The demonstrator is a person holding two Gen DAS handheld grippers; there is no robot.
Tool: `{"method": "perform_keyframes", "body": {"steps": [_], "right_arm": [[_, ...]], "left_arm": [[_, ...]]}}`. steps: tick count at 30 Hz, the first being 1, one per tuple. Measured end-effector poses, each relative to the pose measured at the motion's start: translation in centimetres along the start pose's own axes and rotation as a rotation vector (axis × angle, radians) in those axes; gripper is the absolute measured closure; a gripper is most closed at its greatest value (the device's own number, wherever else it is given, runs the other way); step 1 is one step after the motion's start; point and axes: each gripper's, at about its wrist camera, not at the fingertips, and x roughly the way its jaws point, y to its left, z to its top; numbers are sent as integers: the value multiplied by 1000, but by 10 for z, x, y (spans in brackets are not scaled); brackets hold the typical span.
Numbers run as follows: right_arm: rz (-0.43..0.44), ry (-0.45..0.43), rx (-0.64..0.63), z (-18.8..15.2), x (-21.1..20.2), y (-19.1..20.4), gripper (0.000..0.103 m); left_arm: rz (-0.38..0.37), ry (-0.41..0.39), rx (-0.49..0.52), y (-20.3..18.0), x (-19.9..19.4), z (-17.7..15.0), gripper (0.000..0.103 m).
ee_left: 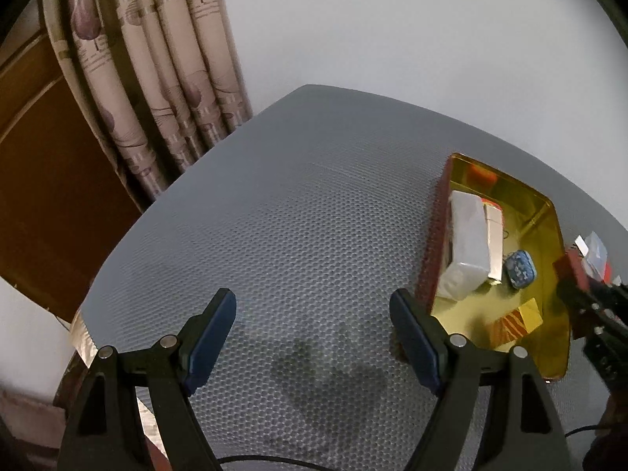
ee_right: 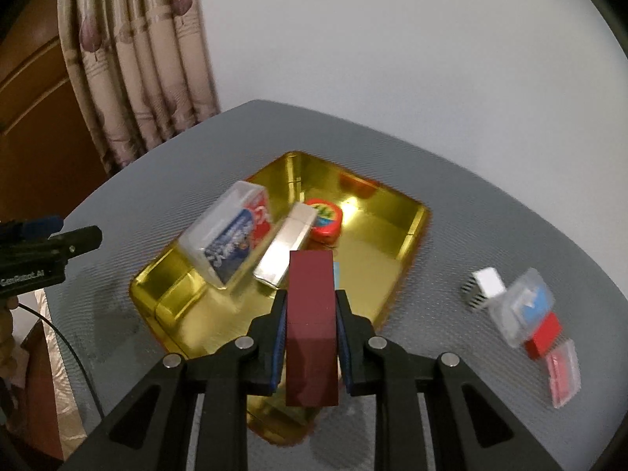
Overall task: Organize rigid objects
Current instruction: 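Carry the dark red bar into the gold tin and open the right gripper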
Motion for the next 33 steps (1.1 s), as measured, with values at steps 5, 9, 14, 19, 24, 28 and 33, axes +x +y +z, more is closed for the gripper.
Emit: {"method": "perform_keyframes", "body": {"steps": [5,9,14,19,24,28,33], "right_arm": [[28,35,-10,7,20,14,81],[65,49,1,10,33,24,81],[80,70,-17,9,41,31,81],[106,89,8,7,52,35,81],[89,104,-25,6,57,43,81],[87,120,-27,3,62,42,81],[85,118,-39,-2,61,40,80]], "left_arm": [[6,19,-30,7,6,-1,25],[3,27,-43,8,9,-2,25],[2,32,-39,5,11,-3,25],[-10,28,-39,1,11,-4,25],[-17,30,-37,1,11,-5,25],[-22,35,-39,2,12,-5,25],[-35,40,-38,3,14,-5,25]]}}
